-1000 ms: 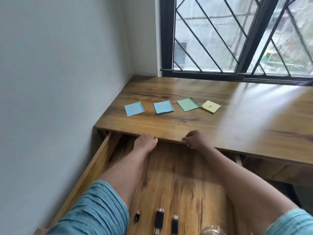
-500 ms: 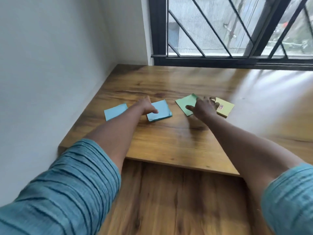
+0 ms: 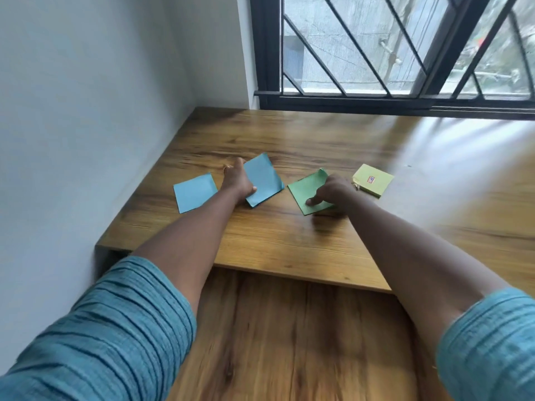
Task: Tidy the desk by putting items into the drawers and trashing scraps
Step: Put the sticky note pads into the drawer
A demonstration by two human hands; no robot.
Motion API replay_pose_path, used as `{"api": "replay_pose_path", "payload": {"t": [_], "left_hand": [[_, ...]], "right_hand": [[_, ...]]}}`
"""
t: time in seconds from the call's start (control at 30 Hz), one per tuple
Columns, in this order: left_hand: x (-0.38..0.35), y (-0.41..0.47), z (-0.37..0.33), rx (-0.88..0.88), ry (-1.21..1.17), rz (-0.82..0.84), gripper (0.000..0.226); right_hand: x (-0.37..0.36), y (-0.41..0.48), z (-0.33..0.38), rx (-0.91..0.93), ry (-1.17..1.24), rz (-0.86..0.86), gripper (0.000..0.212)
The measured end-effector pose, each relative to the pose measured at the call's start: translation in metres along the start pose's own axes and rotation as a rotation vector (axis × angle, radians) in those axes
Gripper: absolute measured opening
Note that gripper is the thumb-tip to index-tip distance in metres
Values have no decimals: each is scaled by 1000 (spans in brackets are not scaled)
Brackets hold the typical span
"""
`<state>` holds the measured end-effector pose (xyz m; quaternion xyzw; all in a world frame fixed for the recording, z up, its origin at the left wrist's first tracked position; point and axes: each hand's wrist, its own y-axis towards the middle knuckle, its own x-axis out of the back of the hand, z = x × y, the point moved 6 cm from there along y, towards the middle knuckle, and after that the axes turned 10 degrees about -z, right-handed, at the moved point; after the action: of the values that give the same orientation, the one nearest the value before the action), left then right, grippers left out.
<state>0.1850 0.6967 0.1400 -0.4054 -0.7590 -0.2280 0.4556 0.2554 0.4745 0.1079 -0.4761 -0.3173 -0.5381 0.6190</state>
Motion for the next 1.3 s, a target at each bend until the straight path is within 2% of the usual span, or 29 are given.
{"api": "replay_pose_path", "payload": {"t": [0.17,0.3,0.4,0.5,0.63,0.7,0.9,1.03,1.17,1.3], "left_hand": [[25,-38,8,6,-196,-231,57],[30,-91,22,81,-383,-287,59],[24,-147,37,171,-551,-316,58],[7,-206,46,158,-605,-277,53],[-17,-271,61,113,-571,-327,54],[-37,-297,67,113,-527,-261,55],[-101,-343,74,133,-317,138,58],[-115,-352,67,66,-86,193,62],[-119,-358,61,29,61,193,67],[-139,-372,57,1,86,338,66]], "right_hand": [[14,-38,-28,-37,317,-218,34],[23,-95,-64,-117,486,-280,32],[26,-143,-88,-98,551,-317,33],[18,-190,-116,-52,664,-355,30],[-7,-245,-163,-84,765,-380,27],[-28,-267,-188,-117,745,-332,30],[-75,-297,-241,-327,597,-182,35],[-86,-311,-254,-383,434,-151,36],[-95,-322,-246,-236,247,-221,56],[-106,-322,-232,-19,51,-254,61]]}}
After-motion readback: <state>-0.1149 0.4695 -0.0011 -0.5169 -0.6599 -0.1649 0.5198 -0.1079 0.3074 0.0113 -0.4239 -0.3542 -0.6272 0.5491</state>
